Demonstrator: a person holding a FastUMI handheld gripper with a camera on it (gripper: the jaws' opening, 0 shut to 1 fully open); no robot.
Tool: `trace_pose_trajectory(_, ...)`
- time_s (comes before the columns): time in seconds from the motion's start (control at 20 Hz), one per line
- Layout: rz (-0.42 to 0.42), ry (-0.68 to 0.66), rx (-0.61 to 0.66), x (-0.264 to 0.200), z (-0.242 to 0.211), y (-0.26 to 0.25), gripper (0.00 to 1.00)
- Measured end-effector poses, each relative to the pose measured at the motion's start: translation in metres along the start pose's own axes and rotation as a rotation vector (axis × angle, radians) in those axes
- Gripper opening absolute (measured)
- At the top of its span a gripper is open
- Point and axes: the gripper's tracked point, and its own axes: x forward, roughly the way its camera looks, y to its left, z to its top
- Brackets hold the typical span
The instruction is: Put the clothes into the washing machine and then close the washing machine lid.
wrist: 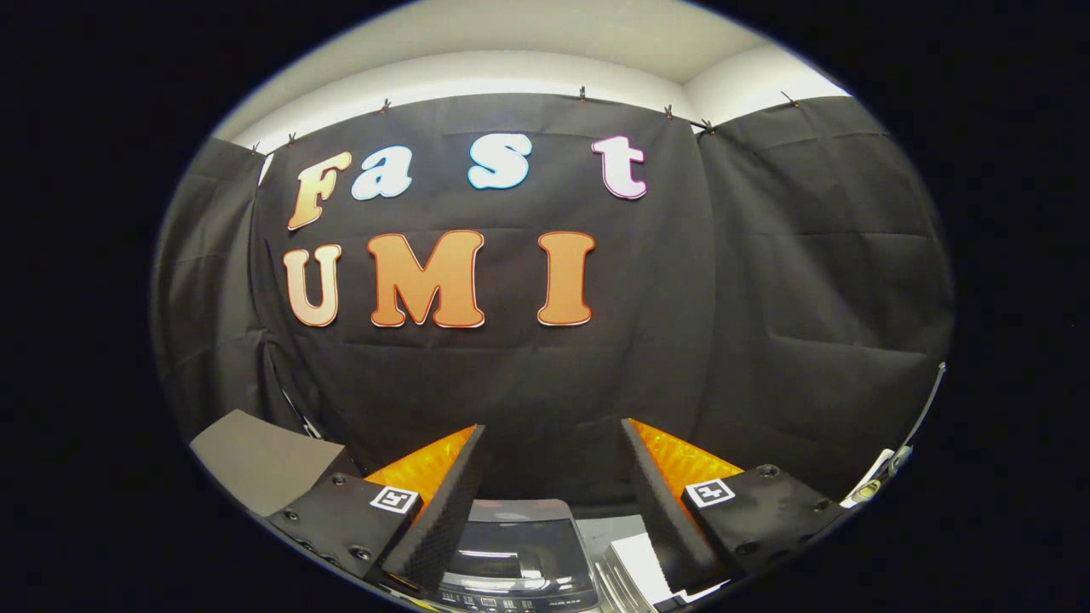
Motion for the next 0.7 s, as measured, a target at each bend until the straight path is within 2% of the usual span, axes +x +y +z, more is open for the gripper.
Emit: trace_pose_trajectory(0.7,-0.032,-0.016,0.012,0.001,0.003,0.077,0.98)
